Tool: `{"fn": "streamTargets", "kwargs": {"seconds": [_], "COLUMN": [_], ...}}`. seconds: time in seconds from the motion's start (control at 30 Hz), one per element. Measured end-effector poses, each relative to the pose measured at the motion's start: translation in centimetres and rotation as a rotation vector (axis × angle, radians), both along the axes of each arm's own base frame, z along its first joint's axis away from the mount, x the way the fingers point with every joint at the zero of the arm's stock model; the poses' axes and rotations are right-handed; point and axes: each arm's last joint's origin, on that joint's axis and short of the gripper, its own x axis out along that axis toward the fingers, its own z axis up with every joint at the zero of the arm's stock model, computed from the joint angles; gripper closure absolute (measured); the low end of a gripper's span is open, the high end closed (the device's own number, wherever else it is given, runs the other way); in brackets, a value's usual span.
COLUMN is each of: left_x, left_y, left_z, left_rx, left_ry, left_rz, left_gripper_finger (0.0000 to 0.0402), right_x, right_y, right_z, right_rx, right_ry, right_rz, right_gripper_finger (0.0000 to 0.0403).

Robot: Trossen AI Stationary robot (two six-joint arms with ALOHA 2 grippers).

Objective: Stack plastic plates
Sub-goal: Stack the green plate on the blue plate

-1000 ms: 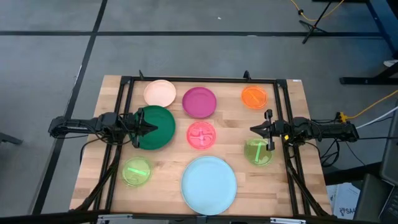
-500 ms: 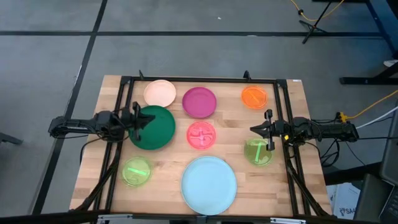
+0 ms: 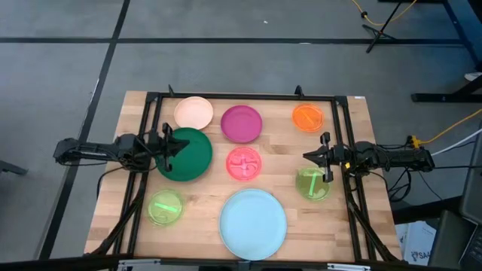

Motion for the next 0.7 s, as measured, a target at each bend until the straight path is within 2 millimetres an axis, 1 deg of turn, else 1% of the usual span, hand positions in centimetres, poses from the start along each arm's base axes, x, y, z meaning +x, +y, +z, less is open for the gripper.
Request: {"fn": "streamTargets", "kwargs": {"seconds": [0.13,0.27,0.47,0.6,0.7], "left_x": [0.7,1.5,3.4,4.6,5.1], "left_y": [0.0,-0.3,-1.3,-1.9,-1.9], "left_z": [-0.2,0.6,2.0,2.6,3.1], "left_rx": [-0.001,0.001,0.017,0.023,0.03], "left_ry": [0.058,0.111,0.204,0.247,0.246], "left_rz": [-0.01,-0.032,-0.101,-0.138,-0.131], "left_gripper_finger": [0.0395,0.0395,0.0395,0.0395,0.0395], "right_x": [0.0,0.0,-0.1,-0.1,-0.2], "right_y": [0.0,-0.1,-0.4,-0.2,0.0], "right_z": [0.2,0.4,0.6,1.1,1.6], "right_rx": [0.003,0.007,-0.009,-0.005,-0.008], "right_ry": [-0.018,-0.04,-0.056,-0.117,-0.17], "right_rz": [-0.009,-0.029,-0.137,-0.081,-0.01], "right_gripper_finger": [0.0386,0.0386,0.0386,0.0386,0.0386]}}
